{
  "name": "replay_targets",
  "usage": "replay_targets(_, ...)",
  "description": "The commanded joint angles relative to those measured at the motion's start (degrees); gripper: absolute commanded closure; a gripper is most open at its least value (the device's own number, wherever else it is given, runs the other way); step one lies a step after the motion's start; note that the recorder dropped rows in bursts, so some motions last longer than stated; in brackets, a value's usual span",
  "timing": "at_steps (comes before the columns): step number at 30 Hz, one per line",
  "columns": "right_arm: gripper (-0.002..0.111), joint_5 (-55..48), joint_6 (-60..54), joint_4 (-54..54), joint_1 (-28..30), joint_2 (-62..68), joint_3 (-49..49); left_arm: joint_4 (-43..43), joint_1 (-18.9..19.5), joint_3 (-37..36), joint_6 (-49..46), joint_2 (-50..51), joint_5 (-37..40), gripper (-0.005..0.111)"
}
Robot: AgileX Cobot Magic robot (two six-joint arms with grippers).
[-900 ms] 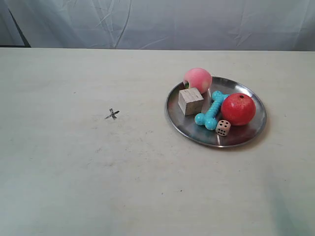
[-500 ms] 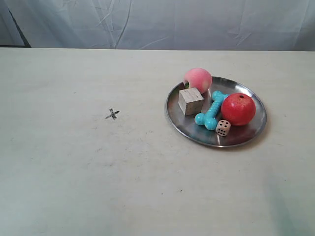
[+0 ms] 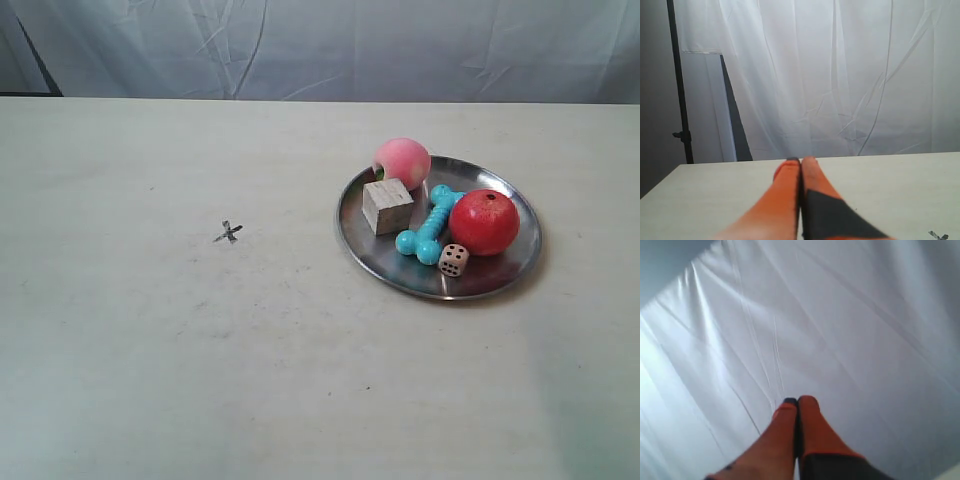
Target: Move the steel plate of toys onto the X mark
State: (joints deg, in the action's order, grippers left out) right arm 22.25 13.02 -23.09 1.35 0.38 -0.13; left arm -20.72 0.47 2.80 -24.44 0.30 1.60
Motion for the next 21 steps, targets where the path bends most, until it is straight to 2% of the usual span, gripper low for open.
replay_targets(1,0.108,7.0,0.7,-6.9,0.3,-0.4,0.1,-0.1,-0.3,0.0,0.0,-0.3,-0.6,0.107)
replay_targets(8,0.108,7.8,-2.8,-12.0,0.3,3.4,0.1,-0.1,-0.3,0.0,0.0,-0.3,-0.6,0.107)
replay_targets(13,0.108,6.4,-2.7,-3.9,0.2,7.8,-1.3,1.1,-0.3,-0.1,0.0,-0.3,-1.6,0.107)
replay_targets(17,0.108,6.5,0.9,0.0,0.2,8.2,-4.0,0.8,-0.3,-0.1,0.3,-0.3,-6.2,0.107)
replay_targets(21,0.108,6.5,-1.2,0.1,0.2,9.4,-7.2,-5.6,-0.3,0.2,9.6,-0.3,-8.9,0.107)
